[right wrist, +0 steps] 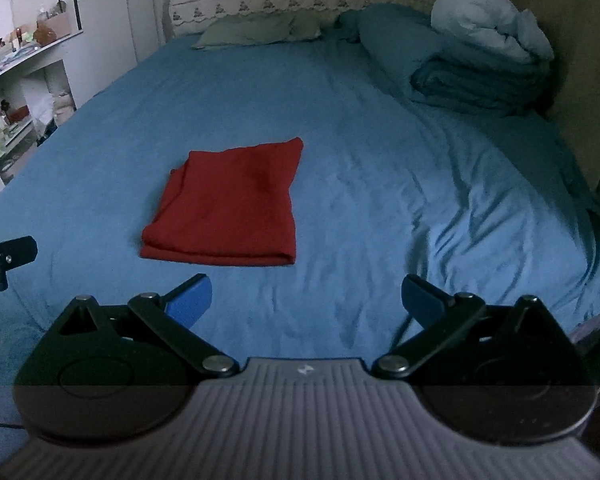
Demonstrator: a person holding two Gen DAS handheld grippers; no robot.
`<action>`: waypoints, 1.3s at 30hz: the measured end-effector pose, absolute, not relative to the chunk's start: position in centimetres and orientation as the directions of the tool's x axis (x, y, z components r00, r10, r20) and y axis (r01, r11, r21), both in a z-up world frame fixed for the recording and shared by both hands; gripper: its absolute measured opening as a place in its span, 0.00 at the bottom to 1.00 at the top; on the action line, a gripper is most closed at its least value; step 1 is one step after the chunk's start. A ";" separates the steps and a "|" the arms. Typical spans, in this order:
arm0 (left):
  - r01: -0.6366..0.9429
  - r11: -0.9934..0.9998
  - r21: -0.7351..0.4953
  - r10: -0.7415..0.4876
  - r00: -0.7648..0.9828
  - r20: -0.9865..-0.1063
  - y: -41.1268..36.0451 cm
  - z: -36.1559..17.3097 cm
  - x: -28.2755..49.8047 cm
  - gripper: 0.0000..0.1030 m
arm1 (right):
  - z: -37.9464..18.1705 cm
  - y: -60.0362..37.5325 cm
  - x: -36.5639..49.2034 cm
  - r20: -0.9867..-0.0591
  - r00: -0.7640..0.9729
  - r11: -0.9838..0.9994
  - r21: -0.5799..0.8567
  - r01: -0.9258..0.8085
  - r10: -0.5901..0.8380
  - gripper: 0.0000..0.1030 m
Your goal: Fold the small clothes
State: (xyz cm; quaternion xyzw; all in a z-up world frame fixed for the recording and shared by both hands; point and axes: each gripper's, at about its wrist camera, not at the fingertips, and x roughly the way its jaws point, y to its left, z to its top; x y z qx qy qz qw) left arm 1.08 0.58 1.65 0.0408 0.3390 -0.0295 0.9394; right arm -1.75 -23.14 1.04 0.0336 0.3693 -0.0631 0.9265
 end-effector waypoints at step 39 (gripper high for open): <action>0.113 0.990 0.078 -0.043 0.793 -0.607 0.9 2.6 0.0 1.00 | 1.3 -23.1 -1.6 -0.683 0.723 0.988 0.009 0.151 -0.104 1.00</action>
